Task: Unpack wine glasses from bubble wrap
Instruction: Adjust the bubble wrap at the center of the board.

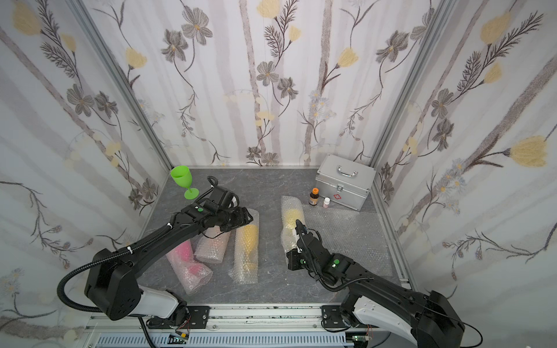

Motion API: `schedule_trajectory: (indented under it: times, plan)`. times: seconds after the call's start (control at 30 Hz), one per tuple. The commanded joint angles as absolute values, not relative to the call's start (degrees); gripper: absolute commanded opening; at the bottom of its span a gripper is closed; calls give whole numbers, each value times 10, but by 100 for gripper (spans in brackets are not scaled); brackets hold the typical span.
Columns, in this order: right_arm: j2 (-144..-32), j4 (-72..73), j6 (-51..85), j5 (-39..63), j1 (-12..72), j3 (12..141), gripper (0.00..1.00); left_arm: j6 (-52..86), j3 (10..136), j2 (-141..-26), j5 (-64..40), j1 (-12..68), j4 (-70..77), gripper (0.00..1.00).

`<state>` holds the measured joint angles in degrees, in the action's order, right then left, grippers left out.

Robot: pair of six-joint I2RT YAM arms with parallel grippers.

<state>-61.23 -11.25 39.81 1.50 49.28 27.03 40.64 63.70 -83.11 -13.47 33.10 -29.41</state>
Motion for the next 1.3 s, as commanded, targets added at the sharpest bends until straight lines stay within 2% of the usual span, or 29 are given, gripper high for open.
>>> schedule_trajectory:
  times: [0.0,0.27,0.43,0.9,1.13,1.27]
  plan:
    - [-563,-52,439,55,463,234,0,430,647,-848,-153,354,-261,69]
    - [-442,-20,533,108,372,129,0,454,677,-934,-169,420,-217,68]
    - [-404,-18,568,132,331,100,0,465,709,-990,-188,450,-195,66]
    - [-427,-7,545,169,316,108,0,515,772,-1097,-254,490,-111,65]
    - [-433,-9,539,177,316,118,0,487,815,-1141,-227,503,-158,55]
    - [-433,-14,534,183,316,121,0,484,827,-1148,-216,504,-164,42]
